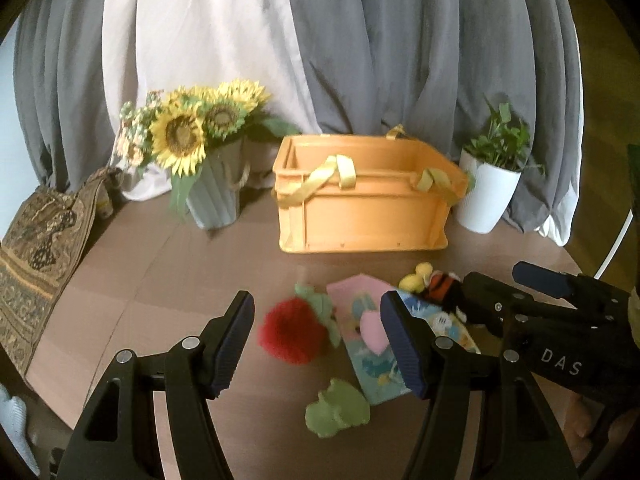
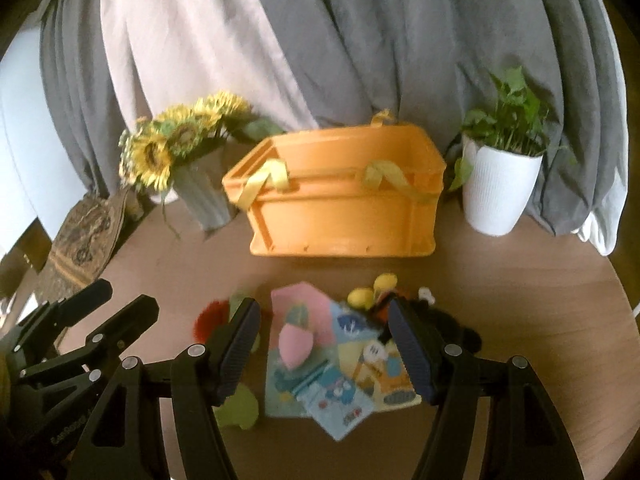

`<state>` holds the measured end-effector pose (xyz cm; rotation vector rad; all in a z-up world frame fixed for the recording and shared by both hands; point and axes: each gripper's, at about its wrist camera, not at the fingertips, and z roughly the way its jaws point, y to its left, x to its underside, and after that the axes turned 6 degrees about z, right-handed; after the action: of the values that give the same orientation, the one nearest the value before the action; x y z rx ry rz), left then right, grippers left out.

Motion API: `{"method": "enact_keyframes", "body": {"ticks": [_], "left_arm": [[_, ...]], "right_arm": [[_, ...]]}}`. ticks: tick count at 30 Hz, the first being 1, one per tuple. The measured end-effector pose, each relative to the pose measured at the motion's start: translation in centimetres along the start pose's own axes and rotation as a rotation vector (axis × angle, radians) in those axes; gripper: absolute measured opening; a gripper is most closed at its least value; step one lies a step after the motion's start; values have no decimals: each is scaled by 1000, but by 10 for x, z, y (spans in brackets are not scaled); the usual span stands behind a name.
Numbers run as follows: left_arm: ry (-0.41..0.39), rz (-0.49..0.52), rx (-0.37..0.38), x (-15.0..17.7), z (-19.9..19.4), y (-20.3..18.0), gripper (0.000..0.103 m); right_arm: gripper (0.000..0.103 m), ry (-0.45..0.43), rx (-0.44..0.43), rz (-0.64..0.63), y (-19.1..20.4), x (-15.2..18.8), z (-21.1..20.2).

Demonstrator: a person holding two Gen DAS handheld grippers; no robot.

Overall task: Organize soft objects
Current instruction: 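Grasp the green frog toy with the left gripper while the right gripper grasps the blue printed package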

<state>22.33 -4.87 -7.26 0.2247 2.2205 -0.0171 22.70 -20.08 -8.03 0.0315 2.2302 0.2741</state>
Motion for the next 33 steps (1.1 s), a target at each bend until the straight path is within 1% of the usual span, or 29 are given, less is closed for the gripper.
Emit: {"method": "enact_keyframes", "body": {"ticks": [5, 14, 20, 25, 33], "left_arm": [[41, 5, -25, 17, 2, -8, 65], [119, -9, -39, 43, 11, -19, 65], [168, 1, -43, 58, 22, -28, 66], [203, 40, -47, 69, 34, -35, 68], [242, 97, -41, 82, 53, -44, 70]], "right_arm": [[68, 54, -13, -34, -3, 14, 5], [68, 167, -49, -105, -7, 35, 23], [68, 237, -69, -149, -11, 46, 38], [68, 289, -79, -191, -15, 54, 52], [68, 336, -84, -280, -15, 63, 72]]}}
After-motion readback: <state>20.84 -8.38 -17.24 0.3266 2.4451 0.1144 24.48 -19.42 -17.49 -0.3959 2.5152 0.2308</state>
